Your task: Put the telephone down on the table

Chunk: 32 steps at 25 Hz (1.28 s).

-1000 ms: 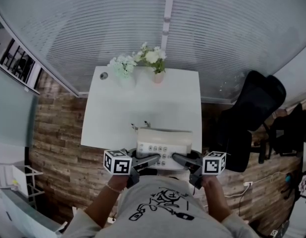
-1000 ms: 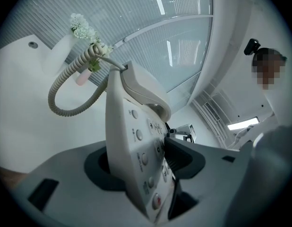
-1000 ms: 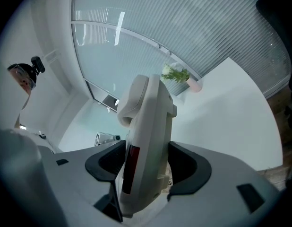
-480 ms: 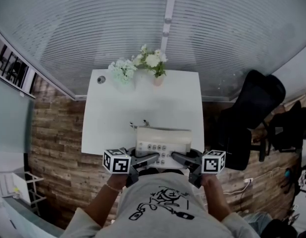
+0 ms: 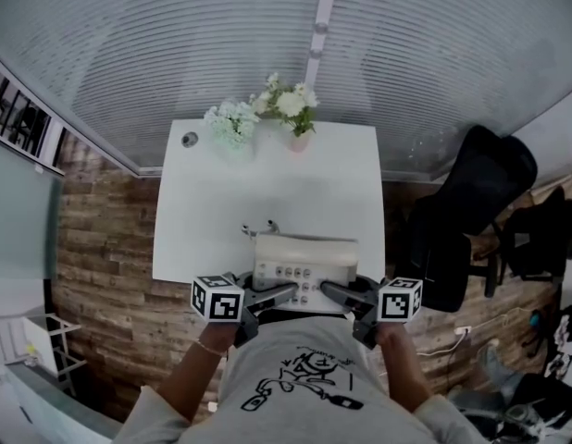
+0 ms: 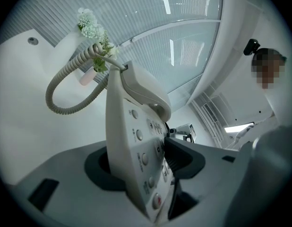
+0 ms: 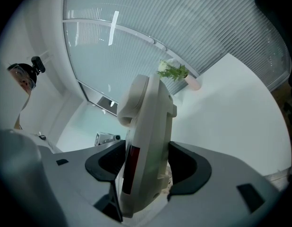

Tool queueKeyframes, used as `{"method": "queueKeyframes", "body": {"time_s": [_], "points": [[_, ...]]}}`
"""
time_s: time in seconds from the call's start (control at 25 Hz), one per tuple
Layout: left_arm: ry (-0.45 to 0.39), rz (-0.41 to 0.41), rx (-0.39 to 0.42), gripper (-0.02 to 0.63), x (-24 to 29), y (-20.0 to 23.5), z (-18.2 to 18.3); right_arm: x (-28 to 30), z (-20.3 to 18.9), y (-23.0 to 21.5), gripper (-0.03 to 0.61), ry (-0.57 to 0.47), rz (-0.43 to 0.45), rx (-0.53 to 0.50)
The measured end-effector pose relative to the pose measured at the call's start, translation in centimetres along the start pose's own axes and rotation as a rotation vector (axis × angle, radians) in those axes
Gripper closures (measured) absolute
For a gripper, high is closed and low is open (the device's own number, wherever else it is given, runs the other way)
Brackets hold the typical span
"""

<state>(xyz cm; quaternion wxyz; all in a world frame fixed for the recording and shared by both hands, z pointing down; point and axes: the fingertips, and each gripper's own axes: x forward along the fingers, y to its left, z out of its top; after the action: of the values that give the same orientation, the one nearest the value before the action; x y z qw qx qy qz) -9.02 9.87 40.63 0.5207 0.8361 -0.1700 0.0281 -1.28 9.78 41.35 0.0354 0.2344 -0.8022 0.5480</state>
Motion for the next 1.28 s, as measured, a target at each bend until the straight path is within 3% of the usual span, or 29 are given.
{"method": "queueKeyframes", "body": {"time_s": [0.6,1.28], "points": [[-0.001,0.008,-0.007,0.368,2.7,-0.1,1.1,-1.5,2.0,-1.4,0.282,0.002,0.01,0.002],[-0.003,0.038,-0.03,0.368,9.8,0.0,4.9,-5.1,8.1,-5.6,0.282,0.015,0.031,0.008]]}}
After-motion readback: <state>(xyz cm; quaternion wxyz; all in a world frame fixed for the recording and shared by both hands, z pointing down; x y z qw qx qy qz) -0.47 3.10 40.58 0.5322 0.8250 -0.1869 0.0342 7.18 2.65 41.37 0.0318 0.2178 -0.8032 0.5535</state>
